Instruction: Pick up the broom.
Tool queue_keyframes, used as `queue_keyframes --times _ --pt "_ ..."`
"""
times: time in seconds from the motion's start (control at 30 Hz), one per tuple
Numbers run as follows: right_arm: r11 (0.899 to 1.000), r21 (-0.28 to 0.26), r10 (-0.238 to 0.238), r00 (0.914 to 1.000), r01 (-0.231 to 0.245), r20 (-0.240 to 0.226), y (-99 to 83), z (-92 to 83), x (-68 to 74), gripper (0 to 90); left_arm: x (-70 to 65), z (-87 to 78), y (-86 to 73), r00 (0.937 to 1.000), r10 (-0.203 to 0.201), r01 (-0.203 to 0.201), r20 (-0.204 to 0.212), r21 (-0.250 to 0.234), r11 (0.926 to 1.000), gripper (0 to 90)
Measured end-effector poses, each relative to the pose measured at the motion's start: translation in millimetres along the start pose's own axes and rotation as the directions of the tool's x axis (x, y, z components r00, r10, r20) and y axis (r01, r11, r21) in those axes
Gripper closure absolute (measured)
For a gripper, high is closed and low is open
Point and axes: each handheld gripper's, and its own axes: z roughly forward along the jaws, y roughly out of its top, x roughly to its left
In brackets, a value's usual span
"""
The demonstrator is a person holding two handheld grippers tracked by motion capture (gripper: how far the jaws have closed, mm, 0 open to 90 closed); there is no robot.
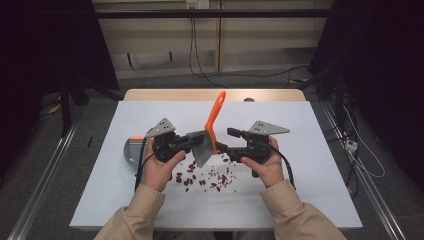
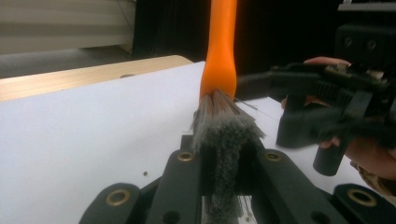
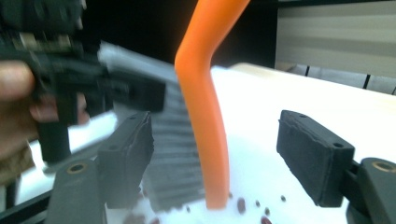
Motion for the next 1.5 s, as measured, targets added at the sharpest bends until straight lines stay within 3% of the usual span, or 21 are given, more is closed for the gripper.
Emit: queue_keyframes --times 0.2,0.33,0.43,0.63,0.73,0.93,1.1,1.2,1.27,1.3,1.4,1.5 --pt "0.999 0.036 -0.020 0.9983 0.022 -0.054 -4.7 6.0 2.5 28.7 -0.2 -1.2 1.4 1.0000 0.003 -0.003 0.005 -0.004 1.0000 84.5" --pt "1.000 0.025 0.004 0.9971 -0.003 -0.076 -5.9 8.6 0.1 32.0 0.2 -1.7 2.3 0.9999 0.002 -0.002 0.011 -0.008 1.0000 84.5" --pt "1.000 0.003 0.024 0.9936 -0.023 -0.110 -6.2 10.5 -2.6 41.1 -1.1 -1.3 2.6 0.9997 -0.003 0.003 0.023 -0.013 0.9999 84.5" --pt "0.999 -0.011 0.036 0.9866 -0.038 -0.159 -8.9 15.3 -9.7 42.7 -4.8 -0.9 5.4 0.9975 -0.001 0.003 0.071 -0.028 0.9996 84.5" --pt "0.998 -0.019 0.051 0.9790 -0.056 -0.198 -11.2 18.1 -15.7 41.8 -7.5 -0.3 6.8 0.9953 -0.001 0.004 0.097 -0.035 0.9994 84.6" --pt "0.995 -0.024 0.083 0.9481 -0.095 -0.307 -12.2 20.5 -20.9 45.4 -10.3 2.1 7.3 0.9894 0.001 0.007 0.145 -0.055 0.9985 84.7" --pt "0.996 0.032 0.088 0.9424 -0.082 -0.323 -11.5 15.3 -22.5 65.6 -6.4 1.8 7.0 0.9879 -0.003 0.011 0.155 -0.053 0.9985 84.5" --pt "0.998 0.051 0.044 0.9532 -0.030 -0.299 -7.4 9.9 -18.3 69.1 -4.6 2.5 6.5 0.9896 0.004 0.002 0.144 -0.048 0.9988 79.1" --pt "0.998 0.070 0.029 0.9585 -0.010 -0.283 -4.0 6.8 -15.8 69.5 -3.9 1.8 6.7 0.9949 0.001 0.003 0.101 -0.046 0.9989 70.1" --pt "0.997 0.079 0.029 0.9607 -0.008 -0.276 -2.6 5.3 -15.4 69.7 -3.6 1.5 7.0 0.9964 0.012 -0.008 0.084 -0.042 0.9991 60.3" --pt "0.993 0.117 0.032 0.9740 -0.006 -0.224 0.9 -0.4 -17.4 70.0 -1.8 -1.2 7.6 0.9986 0.034 -0.033 0.041 -0.026 0.9991 44.3" --pt "0.987 0.157 0.038 0.9884 -0.015 -0.147 4.0 -8.9 -23.7 70.1 -0.3 -2.7 7.7 0.9984 0.052 -0.052 0.023 -0.013 0.9986 35.4"
